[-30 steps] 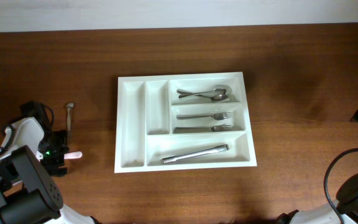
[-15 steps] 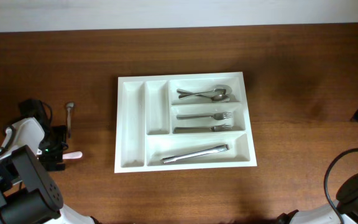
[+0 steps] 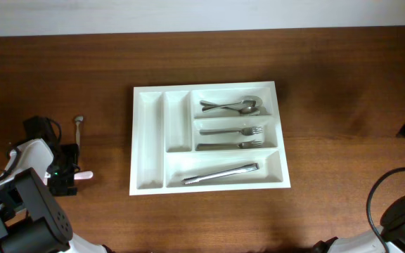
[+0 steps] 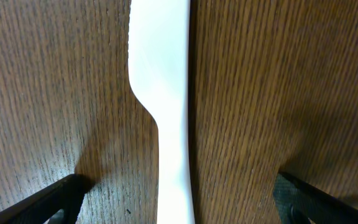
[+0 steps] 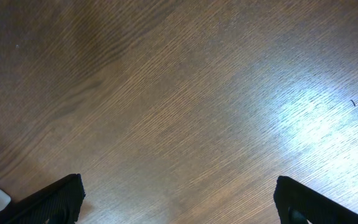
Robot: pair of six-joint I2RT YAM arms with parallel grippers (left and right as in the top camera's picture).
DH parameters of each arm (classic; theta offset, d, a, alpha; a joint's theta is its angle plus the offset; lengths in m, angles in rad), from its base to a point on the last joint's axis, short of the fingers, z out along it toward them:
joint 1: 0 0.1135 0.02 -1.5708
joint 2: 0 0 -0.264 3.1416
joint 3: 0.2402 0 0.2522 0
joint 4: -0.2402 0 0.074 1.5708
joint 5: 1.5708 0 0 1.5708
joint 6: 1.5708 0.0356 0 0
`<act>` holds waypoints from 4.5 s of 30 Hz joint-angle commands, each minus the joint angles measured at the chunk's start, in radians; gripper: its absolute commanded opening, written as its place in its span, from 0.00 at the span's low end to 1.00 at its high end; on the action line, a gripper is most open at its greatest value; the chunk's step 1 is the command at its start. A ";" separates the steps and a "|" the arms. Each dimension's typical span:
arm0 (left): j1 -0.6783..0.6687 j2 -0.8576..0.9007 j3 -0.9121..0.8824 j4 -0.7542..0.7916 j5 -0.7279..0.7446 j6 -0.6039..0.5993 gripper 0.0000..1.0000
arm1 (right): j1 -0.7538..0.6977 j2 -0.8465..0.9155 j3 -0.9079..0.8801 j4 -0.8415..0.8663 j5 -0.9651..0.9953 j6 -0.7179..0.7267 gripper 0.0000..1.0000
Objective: Pack container
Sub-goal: 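Lower the left gripper and close it on the knife handle, then carry the knife into the tray's second narrow left compartment, then release the knife and move the left gripper over a small spoon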
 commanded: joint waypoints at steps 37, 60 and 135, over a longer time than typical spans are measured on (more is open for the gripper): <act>0.005 0.026 0.035 -0.013 0.042 0.309 0.01 | 0.003 -0.003 -0.001 0.003 0.013 0.008 0.99; -0.580 -0.252 0.315 0.161 0.130 0.713 0.02 | 0.003 -0.003 -0.001 0.003 0.013 0.008 0.99; -0.764 -0.050 0.525 -0.076 -0.386 0.904 0.99 | 0.003 -0.003 -0.001 0.003 0.013 0.008 0.99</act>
